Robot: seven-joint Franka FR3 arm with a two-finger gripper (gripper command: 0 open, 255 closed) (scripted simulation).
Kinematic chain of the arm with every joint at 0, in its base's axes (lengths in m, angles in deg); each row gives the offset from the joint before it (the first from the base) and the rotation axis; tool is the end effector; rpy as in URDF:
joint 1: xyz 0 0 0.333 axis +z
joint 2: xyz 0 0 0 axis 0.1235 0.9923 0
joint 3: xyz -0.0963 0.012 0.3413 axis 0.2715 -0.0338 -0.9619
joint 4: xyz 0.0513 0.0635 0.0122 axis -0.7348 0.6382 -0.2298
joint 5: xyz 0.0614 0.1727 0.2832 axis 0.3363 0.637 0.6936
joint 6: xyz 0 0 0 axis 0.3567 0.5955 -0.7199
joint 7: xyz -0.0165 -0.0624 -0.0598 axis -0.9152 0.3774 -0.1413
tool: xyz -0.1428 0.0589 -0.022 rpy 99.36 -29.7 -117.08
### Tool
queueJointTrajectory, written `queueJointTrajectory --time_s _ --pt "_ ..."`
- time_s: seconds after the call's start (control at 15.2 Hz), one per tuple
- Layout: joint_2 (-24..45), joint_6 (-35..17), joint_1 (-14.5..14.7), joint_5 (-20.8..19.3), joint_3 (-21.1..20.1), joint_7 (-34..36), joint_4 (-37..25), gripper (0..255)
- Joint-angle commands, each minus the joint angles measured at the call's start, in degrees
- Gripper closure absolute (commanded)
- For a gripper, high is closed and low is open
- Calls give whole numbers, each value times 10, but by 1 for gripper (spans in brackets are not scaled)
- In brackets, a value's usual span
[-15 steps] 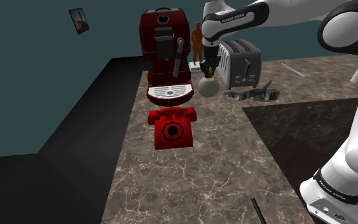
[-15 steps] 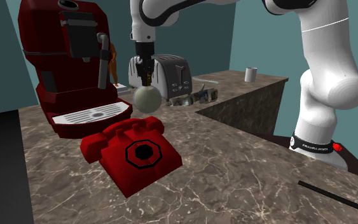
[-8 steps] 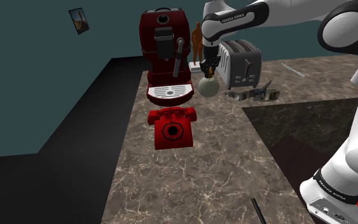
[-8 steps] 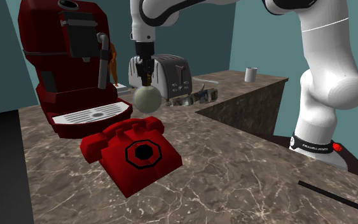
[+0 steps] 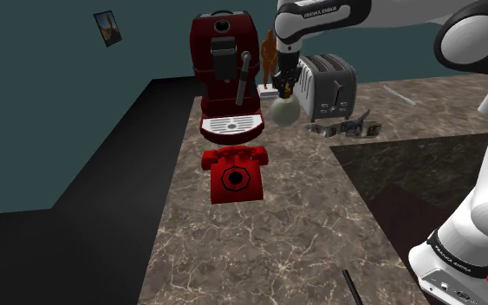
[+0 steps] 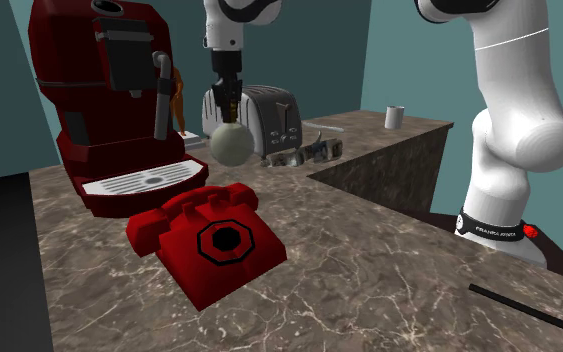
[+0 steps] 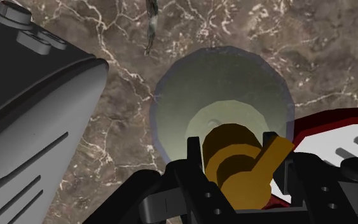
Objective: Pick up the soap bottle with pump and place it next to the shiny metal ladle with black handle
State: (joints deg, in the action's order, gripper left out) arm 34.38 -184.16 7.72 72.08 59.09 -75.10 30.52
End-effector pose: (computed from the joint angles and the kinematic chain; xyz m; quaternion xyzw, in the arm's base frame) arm 0.6195 -0.0147 0.5002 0.9997 0.0073 0.0113 0.0181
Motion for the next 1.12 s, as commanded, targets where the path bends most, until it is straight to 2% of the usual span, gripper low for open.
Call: queueJointTrajectory --time_s 0.0,0.79,1.06 --pt "0 18 0 0 0 -1 -18 255" --pt "17 118 -1 1 0 -4 -135 255" --pt "-65 104 22 -5 -10 29 -38 255"
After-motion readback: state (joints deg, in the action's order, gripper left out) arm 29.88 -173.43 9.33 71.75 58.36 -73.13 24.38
